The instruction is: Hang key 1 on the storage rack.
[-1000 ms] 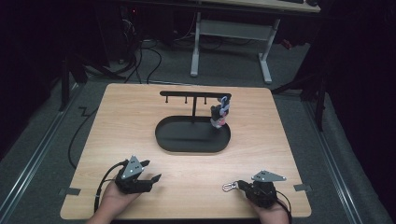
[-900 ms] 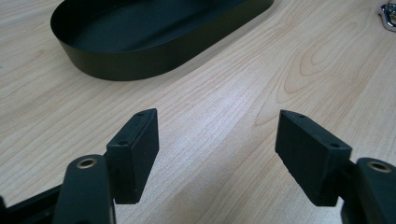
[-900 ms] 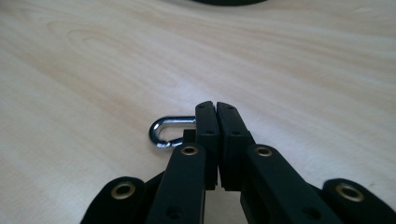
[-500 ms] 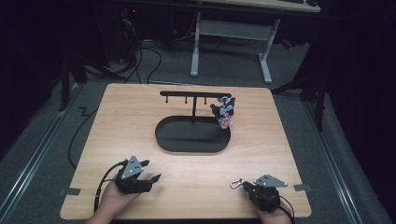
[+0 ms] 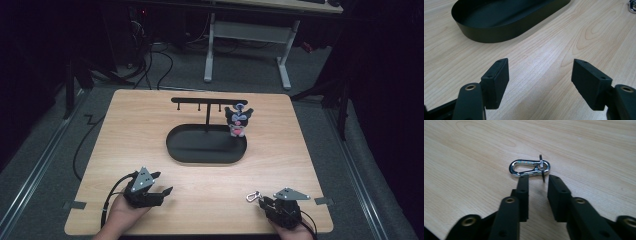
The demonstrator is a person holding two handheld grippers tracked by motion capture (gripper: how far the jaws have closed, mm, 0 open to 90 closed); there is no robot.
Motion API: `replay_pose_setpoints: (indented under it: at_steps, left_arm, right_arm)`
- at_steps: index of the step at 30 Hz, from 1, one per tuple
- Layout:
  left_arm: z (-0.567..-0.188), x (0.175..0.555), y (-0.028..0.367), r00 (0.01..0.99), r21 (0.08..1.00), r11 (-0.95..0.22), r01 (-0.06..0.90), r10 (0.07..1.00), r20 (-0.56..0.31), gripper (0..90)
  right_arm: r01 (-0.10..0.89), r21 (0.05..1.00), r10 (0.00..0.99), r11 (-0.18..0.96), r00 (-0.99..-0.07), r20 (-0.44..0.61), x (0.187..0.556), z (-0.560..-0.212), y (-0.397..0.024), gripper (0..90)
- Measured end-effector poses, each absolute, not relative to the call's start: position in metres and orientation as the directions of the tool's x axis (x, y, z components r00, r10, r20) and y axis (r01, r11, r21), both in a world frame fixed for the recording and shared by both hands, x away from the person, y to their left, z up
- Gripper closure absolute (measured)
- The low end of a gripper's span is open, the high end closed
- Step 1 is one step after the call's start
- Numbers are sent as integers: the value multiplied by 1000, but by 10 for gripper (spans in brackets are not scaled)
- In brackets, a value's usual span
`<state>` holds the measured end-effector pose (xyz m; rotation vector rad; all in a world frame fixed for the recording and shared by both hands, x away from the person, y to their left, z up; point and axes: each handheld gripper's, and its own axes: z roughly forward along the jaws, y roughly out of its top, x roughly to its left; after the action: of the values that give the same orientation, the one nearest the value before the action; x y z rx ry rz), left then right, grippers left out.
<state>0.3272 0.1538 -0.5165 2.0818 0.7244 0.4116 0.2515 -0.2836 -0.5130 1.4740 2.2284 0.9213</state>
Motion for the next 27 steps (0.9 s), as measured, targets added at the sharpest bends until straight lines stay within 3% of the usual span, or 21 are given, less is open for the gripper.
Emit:
replay_pose_setpoints:
  at_steps: [6,15,20,27]
  left_arm:
    - [-517,327,154,779,824,-458,333,626,33,311]
    - [-516,327,157,784,831,-450,326,620,28,310]
    - [-515,327,157,785,833,-448,325,618,26,310]
    - [-515,327,157,785,833,-448,326,618,26,310]
  right_arm:
    - [717,621,897,317,-439,50,259,-496,-281,634]
    - [807,420,880,414,-472,40,284,-484,-280,624]
    - [815,343,863,467,-505,26,293,-477,-273,578]
    - [809,238,834,538,-552,-10,309,-466,-252,593]
